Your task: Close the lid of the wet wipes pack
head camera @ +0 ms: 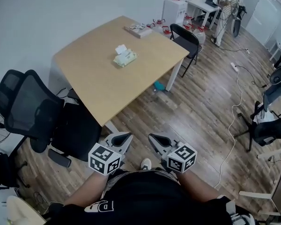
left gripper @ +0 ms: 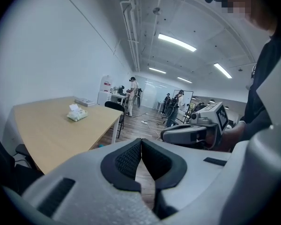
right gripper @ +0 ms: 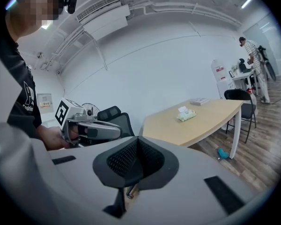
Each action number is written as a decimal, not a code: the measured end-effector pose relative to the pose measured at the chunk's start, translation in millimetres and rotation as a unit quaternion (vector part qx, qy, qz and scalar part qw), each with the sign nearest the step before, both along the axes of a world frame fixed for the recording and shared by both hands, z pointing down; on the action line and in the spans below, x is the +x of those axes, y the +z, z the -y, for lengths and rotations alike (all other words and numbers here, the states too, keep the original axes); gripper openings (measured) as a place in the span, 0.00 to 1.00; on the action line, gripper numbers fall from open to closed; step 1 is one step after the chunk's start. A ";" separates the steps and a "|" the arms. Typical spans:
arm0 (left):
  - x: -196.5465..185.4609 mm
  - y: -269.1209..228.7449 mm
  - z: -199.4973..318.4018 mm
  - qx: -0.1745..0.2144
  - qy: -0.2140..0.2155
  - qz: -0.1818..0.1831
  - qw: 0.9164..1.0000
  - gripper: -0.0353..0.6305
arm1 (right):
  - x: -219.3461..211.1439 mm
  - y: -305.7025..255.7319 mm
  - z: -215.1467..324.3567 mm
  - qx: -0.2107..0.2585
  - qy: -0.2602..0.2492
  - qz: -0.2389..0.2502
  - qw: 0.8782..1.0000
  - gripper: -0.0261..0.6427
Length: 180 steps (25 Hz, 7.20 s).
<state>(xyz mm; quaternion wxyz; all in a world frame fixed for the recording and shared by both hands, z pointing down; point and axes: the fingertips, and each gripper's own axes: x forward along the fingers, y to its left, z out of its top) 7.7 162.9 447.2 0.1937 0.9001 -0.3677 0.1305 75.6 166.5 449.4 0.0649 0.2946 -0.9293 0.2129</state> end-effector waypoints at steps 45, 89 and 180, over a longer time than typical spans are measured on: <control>-72.0 12.6 280.0 -0.010 -0.007 -0.021 1.000 0.08 | -57.4 18.7 268.5 -0.024 0.009 -0.051 0.998 0.05; -158.8 66.2 547.2 -0.007 -0.109 0.069 0.992 0.09 | -101.6 7.8 464.4 0.009 -0.065 -0.057 0.996 0.05; -50.3 208.2 634.0 -0.066 0.085 0.311 0.944 0.23 | -49.8 80.8 491.5 -0.091 -0.066 -0.047 0.993 0.05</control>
